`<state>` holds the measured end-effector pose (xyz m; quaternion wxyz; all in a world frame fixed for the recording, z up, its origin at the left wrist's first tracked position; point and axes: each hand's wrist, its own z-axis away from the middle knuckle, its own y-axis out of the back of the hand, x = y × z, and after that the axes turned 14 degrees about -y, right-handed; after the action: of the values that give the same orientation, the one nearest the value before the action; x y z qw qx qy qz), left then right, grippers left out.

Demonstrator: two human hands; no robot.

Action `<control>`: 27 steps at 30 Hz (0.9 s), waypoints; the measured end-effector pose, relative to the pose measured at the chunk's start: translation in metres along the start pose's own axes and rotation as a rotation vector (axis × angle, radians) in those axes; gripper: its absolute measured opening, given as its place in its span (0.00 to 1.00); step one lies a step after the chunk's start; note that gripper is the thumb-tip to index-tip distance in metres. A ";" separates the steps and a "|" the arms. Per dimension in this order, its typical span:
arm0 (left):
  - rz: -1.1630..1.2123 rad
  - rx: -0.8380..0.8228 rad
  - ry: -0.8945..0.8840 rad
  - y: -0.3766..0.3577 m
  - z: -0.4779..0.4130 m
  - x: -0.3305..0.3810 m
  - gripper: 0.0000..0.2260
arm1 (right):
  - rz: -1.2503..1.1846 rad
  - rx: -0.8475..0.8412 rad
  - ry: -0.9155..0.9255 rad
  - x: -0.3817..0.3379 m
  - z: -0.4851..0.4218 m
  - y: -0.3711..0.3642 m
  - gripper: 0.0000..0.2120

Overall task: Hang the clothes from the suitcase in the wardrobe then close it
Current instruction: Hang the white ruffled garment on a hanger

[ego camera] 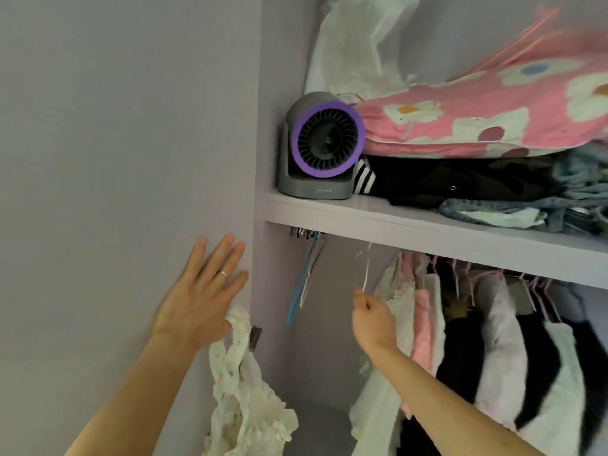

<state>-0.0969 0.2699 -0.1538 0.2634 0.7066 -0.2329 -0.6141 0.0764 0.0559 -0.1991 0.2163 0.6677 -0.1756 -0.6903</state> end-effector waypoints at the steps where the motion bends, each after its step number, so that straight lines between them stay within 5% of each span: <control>1: 0.061 -0.036 -0.035 0.008 0.000 0.001 0.31 | 0.016 -0.029 -0.019 0.011 0.010 0.018 0.25; 4: 0.294 -0.118 -0.046 0.038 0.004 0.014 0.22 | 0.039 -0.161 -0.056 0.036 0.050 0.069 0.24; 9: 1.213 -0.156 0.142 0.083 -0.014 0.048 0.04 | 0.026 -0.294 -0.126 0.056 0.102 0.136 0.25; 17: 2.495 -0.272 0.072 0.126 0.012 0.142 0.11 | -0.280 -0.341 -0.095 0.079 0.178 0.176 0.26; 21: 2.353 -0.286 0.101 0.129 0.008 0.168 0.20 | -0.337 -0.327 -0.082 0.106 0.206 0.169 0.26; 27: 1.996 -0.099 -0.001 0.130 0.018 0.190 0.17 | -0.228 -0.332 -0.112 0.127 0.221 0.166 0.22</control>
<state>-0.0895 0.0467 -0.2115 0.6877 0.1755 -0.6941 -0.1209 -0.1355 -0.1626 -0.2076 0.2339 0.5992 0.0053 -0.7656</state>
